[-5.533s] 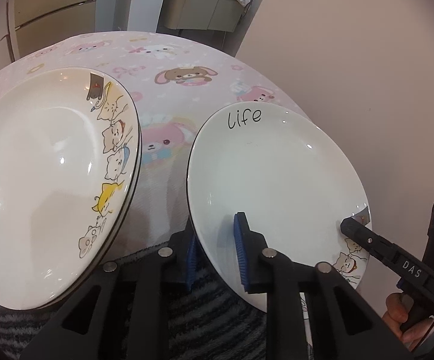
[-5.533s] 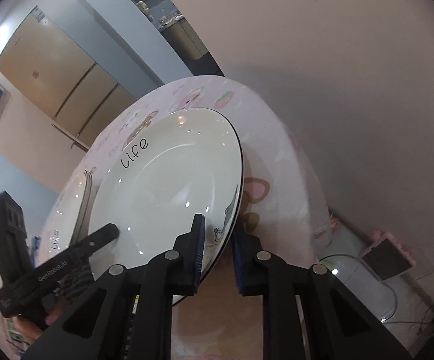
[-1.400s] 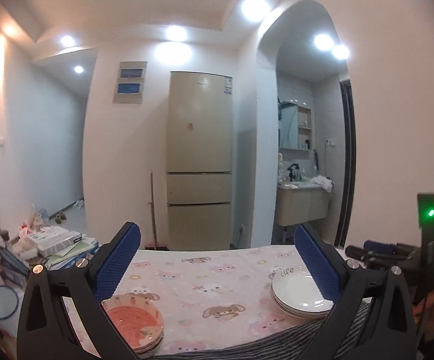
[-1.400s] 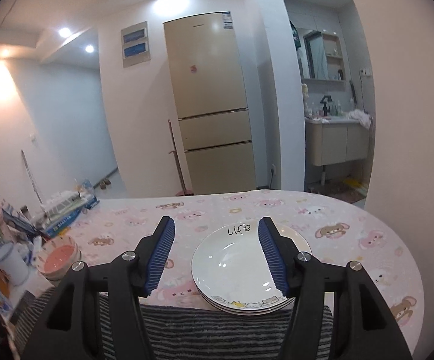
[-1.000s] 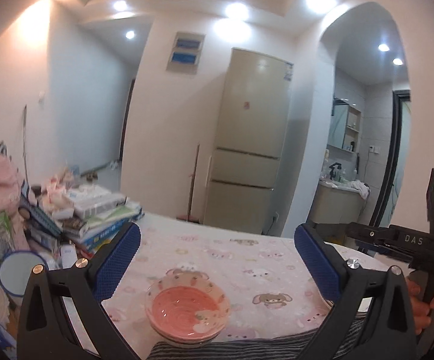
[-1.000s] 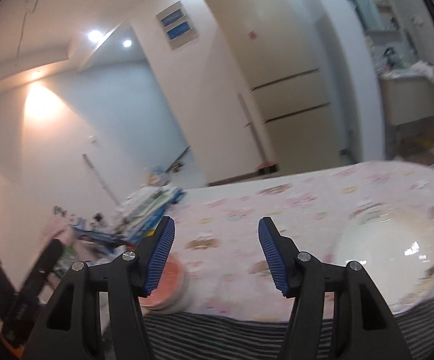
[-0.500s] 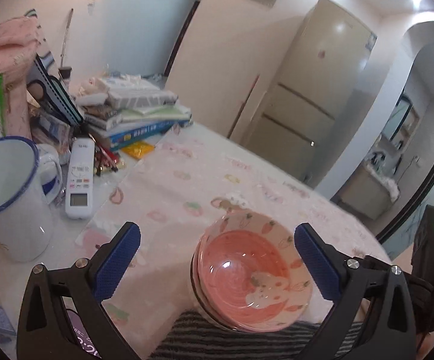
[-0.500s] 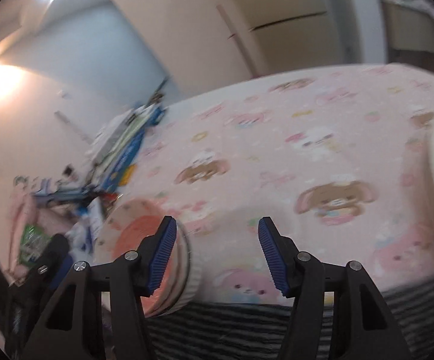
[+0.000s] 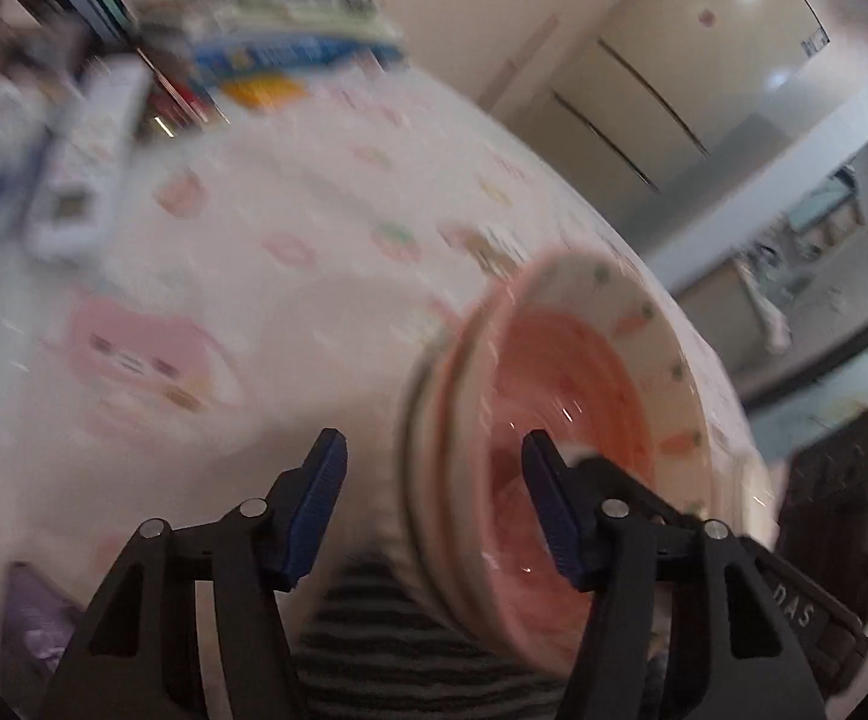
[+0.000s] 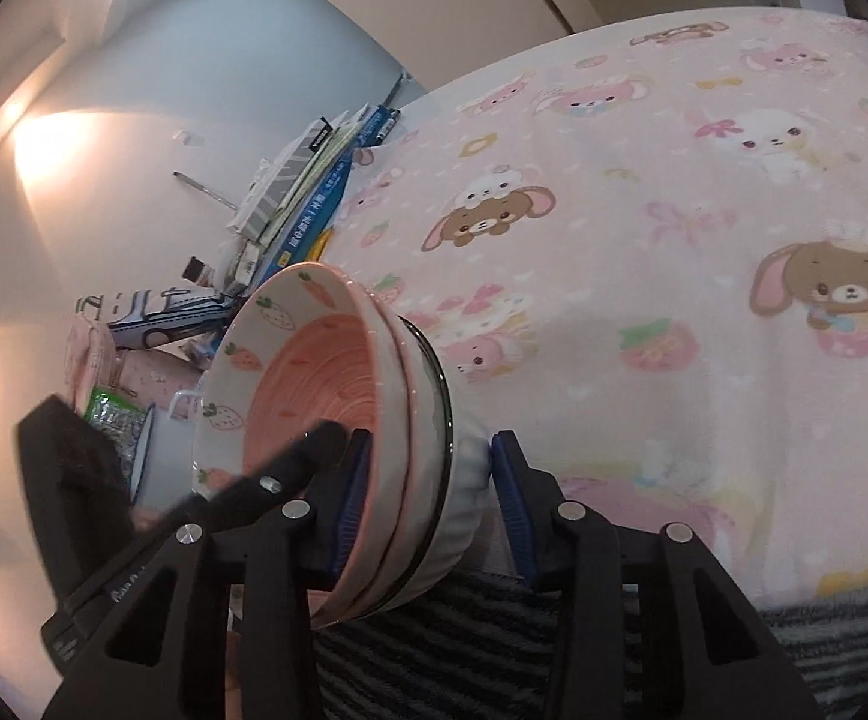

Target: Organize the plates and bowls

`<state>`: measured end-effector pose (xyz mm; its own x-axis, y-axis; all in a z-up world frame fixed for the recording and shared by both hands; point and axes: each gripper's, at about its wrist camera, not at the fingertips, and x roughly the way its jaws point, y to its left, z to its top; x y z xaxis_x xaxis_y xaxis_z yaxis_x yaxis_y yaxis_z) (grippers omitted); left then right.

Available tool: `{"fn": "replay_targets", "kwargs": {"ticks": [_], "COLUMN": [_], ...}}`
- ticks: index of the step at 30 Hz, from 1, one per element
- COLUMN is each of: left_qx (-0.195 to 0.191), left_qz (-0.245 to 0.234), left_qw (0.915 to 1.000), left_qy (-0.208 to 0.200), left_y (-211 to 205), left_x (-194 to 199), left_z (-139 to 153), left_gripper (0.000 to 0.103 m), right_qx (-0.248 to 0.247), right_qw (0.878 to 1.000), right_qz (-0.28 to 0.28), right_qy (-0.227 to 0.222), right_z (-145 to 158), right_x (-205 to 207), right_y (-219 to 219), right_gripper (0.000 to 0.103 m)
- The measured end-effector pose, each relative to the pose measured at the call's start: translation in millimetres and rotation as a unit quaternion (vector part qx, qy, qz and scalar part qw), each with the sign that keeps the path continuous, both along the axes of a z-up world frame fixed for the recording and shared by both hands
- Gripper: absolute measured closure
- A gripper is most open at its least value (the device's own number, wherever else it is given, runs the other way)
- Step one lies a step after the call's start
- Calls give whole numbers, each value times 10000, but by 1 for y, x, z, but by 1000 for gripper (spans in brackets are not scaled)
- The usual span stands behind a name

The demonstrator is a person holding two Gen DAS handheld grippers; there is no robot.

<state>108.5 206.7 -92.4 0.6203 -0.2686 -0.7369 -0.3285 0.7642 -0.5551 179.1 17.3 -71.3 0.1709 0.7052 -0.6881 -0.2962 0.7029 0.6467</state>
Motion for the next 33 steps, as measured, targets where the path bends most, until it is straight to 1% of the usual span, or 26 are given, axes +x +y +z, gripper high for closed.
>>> {"fn": "replay_targets", "kwargs": {"ticks": [1, 2, 4, 5, 7, 8, 11, 13, 15, 16, 17, 20, 22, 24, 27, 29, 33], "left_qx": [-359, -561, -571, -540, -540, -558, -462, -390, -420, -352, -292, -103, -21, -61, -62, -28, 160], "left_qz": [-75, -35, -10, 13, 107, 156, 209, 263, 221, 163, 140, 139, 123, 68, -108, -212, -407], "left_qw": [9993, 9984, 9984, 9985, 9985, 9983, 9986, 9988, 9989, 9992, 9994, 9995, 9995, 9994, 9990, 9988, 9981], "left_qy": [45, 11, -24, -29, -58, -87, -176, -161, -41, -35, -96, -260, -304, -332, -423, -436, -424], "left_y": [3, 5, 5, 4, 3, 2, -1, -2, -3, -5, -9, -14, -20, -25, -38, -50, -77], "left_x": [1, -1, -4, -6, -11, -14, -22, -23, -14, -11, -12, -16, -17, -16, -14, -11, -1], "left_z": [-6, -9, -9, -8, -9, -9, -7, -5, -5, -2, 3, 18, 27, 35, 48, 57, 76], "left_gripper": [47, 46, 47, 50, 51, 52, 55, 55, 55, 55, 55, 55, 55, 55, 54, 54, 53], "right_qx": [46, 91, 135, 174, 261, 277, 128, 64, -336, -462, -390, -58, -69, -77, 43, 40, 92], "right_qw": [10000, 10000, 9999, 9998, 9996, 9996, 9997, 9996, 9976, 9955, 9958, 9982, 9979, 9974, 9970, 9962, 9936], "right_qz": [4, -7, -8, -5, -50, -98, -177, -217, -244, -240, -245, -301, -373, -461, -624, -748, -1022], "right_qy": [4, -8, -38, -40, -4, 7, -130, -163, -556, -795, -785, -510, -531, -550, -457, -453, -474], "right_z": [-2, -1, -2, -2, -4, -5, -4, -3, 7, 14, 17, 24, 33, 43, 55, 64, 78], "right_x": [1, 1, 0, 0, 1, 1, -3, -4, -12, -16, -16, -12, -14, -17, -19, -21, -23], "right_y": [1, -1, -2, -3, -5, -6, -5, -6, -3, -3, -6, -19, -25, -34, -53, -65, -91], "right_gripper": [61, 61, 62, 62, 62, 64, 72, 72, 72, 71, 72, 72, 72, 72, 72, 72, 72]}}
